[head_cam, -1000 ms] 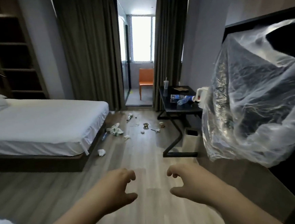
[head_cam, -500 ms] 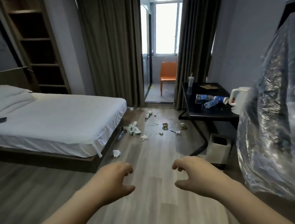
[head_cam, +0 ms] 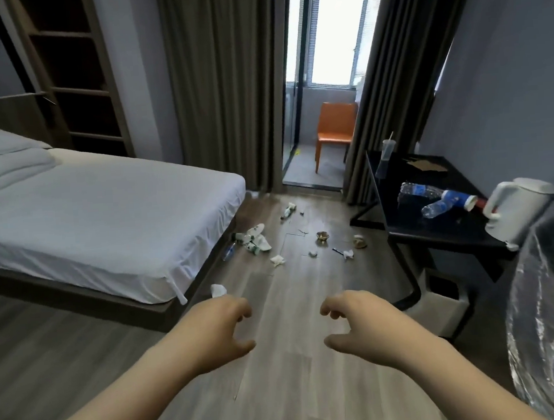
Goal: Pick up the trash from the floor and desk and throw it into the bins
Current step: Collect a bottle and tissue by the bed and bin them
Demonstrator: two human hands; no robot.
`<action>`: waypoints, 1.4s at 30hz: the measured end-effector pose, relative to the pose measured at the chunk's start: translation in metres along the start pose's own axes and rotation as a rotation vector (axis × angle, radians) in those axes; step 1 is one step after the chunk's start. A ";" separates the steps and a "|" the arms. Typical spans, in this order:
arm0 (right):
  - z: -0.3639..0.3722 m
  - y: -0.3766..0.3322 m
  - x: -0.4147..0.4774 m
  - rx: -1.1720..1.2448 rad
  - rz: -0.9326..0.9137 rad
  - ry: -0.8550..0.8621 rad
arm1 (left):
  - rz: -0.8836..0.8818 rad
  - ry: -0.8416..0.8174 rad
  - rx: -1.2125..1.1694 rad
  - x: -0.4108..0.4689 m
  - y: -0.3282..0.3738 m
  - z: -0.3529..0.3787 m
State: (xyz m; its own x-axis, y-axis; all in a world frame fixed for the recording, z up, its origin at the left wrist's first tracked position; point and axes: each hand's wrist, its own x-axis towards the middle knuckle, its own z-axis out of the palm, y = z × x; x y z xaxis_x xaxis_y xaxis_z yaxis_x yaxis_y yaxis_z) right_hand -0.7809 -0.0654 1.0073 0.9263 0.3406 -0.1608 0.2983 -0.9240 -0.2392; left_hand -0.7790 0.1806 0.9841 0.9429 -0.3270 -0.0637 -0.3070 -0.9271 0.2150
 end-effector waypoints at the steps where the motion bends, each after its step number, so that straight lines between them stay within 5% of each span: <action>1: -0.004 0.000 0.020 0.005 0.003 -0.005 | -0.004 -0.002 -0.008 0.017 -0.011 -0.003; 18: -0.032 0.066 0.302 0.053 0.032 -0.081 | 0.007 -0.087 -0.015 0.283 -0.135 -0.007; 42: -0.056 0.175 0.768 0.019 -0.052 -0.265 | -0.288 -0.168 -0.079 0.665 -0.345 -0.002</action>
State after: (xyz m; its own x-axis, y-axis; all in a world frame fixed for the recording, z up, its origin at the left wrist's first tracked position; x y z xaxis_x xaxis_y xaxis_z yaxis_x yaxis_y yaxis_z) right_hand -0.0041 0.0247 0.8959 0.8166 0.4237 -0.3920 0.3374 -0.9014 -0.2714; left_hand -0.0460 0.2835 0.8697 0.9529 -0.0855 -0.2910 -0.0141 -0.9709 0.2392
